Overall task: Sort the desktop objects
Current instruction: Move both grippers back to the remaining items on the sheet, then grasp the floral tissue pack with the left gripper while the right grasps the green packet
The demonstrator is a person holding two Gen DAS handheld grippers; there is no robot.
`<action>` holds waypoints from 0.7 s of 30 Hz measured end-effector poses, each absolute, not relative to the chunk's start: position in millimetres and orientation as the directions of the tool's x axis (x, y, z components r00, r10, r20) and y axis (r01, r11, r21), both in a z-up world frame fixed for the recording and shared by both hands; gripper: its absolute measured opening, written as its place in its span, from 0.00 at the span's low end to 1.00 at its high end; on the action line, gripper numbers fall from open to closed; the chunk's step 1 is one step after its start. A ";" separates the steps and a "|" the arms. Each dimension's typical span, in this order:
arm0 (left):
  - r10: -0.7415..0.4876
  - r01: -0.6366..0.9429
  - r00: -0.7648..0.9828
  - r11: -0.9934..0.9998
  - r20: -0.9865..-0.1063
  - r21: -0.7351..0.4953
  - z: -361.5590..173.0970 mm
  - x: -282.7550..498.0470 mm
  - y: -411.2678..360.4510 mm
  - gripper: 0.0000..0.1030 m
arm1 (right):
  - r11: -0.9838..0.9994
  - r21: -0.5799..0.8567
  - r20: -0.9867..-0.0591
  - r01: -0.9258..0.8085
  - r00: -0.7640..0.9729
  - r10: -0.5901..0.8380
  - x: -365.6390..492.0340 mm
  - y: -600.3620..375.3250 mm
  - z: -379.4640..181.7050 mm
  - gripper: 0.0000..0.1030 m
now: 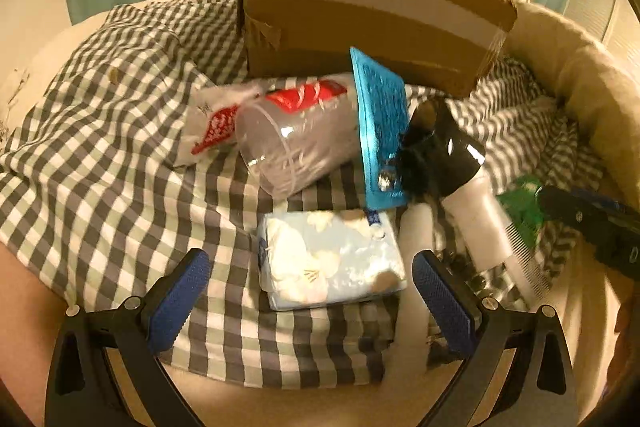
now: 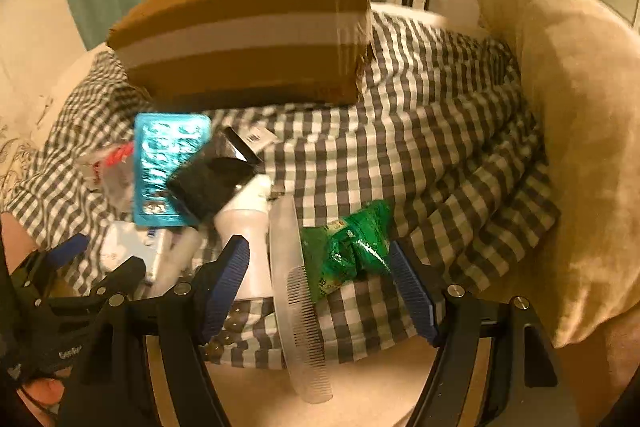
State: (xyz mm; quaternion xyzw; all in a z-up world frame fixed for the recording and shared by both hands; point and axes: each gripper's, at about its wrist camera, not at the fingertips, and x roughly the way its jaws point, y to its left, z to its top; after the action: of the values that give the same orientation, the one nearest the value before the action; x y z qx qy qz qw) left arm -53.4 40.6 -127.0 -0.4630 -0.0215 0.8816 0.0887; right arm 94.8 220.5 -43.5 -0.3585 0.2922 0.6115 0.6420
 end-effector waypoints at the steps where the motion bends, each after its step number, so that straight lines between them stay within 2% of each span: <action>1: 0.171 -0.139 -0.550 -0.984 -0.817 -0.112 -130.4 -54.5 41.6 1.00 | 0.000 -0.100 -0.818 -0.995 0.083 0.569 95.8 221.6 -45.2 0.70; 21: 0.206 -0.144 -0.516 -0.978 -0.832 -0.153 -148.7 -74.4 55.7 1.00 | 0.102 -0.122 -0.862 -0.987 0.156 0.482 122.1 251.3 -84.6 0.70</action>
State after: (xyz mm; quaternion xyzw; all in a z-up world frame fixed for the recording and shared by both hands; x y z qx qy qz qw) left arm -74.4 55.7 -148.7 -0.4816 -0.0322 0.8700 0.1003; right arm 122.1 251.3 -84.6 -0.3748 0.3371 0.5553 0.6615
